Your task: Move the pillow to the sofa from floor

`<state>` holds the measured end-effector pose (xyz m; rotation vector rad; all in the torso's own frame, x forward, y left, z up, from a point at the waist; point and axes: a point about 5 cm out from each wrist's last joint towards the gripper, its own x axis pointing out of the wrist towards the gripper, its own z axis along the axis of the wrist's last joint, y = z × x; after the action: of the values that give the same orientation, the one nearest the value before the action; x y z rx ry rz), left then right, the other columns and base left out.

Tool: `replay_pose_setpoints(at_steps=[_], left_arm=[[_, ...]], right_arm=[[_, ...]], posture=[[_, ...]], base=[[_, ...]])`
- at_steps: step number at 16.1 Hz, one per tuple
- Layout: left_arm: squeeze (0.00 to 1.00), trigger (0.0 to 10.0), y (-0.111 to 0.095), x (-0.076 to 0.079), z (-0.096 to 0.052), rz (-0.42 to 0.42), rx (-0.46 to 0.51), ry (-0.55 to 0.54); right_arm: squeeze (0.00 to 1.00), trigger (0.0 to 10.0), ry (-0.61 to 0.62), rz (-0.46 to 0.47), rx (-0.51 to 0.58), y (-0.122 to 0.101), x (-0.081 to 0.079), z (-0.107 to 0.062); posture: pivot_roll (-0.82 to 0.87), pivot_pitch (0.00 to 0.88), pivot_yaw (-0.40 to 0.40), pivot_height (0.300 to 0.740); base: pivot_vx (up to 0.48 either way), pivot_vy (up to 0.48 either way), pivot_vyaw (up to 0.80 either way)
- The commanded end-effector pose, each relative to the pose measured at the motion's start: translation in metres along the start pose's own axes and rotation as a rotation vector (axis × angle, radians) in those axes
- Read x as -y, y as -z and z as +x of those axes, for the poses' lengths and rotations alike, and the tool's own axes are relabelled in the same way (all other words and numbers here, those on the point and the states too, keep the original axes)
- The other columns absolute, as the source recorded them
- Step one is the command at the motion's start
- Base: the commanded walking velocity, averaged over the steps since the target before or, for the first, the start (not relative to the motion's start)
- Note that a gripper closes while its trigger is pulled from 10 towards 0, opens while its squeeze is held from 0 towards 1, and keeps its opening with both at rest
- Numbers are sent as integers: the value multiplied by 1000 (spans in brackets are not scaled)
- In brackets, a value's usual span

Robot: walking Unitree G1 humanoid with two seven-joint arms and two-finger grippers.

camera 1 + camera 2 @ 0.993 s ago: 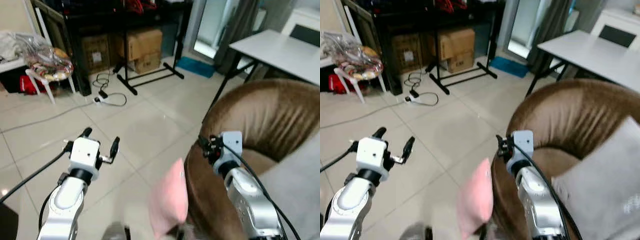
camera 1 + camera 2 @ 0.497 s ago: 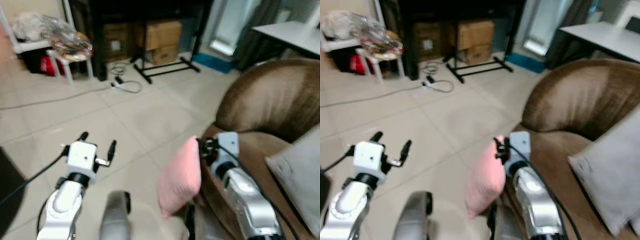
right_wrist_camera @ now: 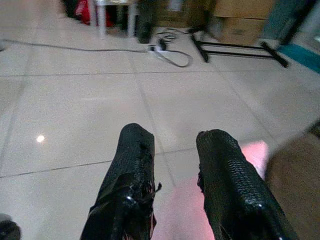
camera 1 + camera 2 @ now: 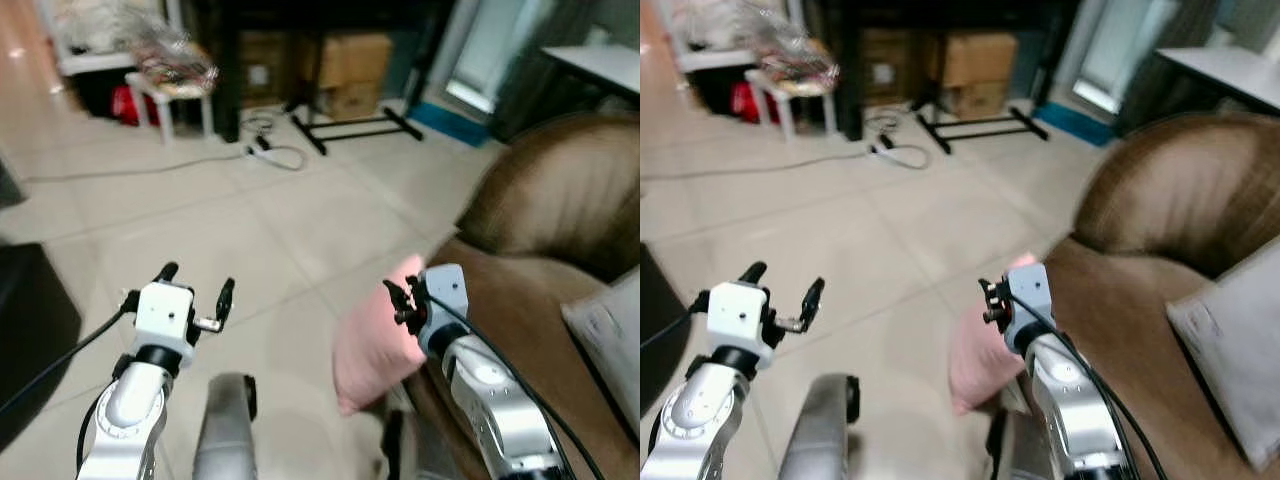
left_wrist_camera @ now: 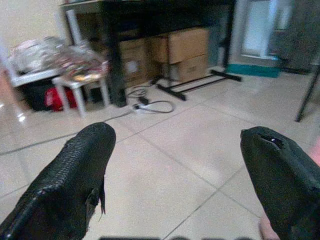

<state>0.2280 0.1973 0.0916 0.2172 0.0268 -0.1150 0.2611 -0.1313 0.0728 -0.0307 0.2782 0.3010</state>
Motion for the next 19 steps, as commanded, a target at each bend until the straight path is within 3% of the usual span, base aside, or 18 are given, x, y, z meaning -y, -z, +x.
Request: replay_pose_setpoints(at_steps=[1, 7, 12, 15, 17, 19], left_arm=[[0, 10000, -6, 2, 1, -1, 30, 8], [0, 10000, -6, 2, 0, 2, 21, 0], [0, 10000, -3, 5, 4, 23, 0, 18], [0, 10000, -3, 6, 6, 31, -5, 39], [0, 10000, -2, 7, 8, 42, -10, 50], [0, 10000, 0, 5, 14, 61, -18, 54]], right_arm=[[0, 10000, -1, -22, 25, -8, 3, 2], [0, 10000, 21, -10, 10, -5, 7, 2], [0, 10000, 84, 10, -24, 2, 17, 2], [0, 10000, 75, 37, -35, 4, 16, 5], [0, 10000, 85, 131, -63, 8, 16, 7], [0, 10000, 86, 138, -76, 11, 17, 11]], posture=[[33, 0, -124, 560], [42, 0, -135, 560], [42, 0, -132, 560], [47, 0, -134, 535], [48, 0, -135, 520], [48, 0, -134, 500]], base=[[315, 0, 800], [299, 0, 133], [0, 0, 0], [0, 0, 0], [0, 0, 0], [0, 0, 0]])
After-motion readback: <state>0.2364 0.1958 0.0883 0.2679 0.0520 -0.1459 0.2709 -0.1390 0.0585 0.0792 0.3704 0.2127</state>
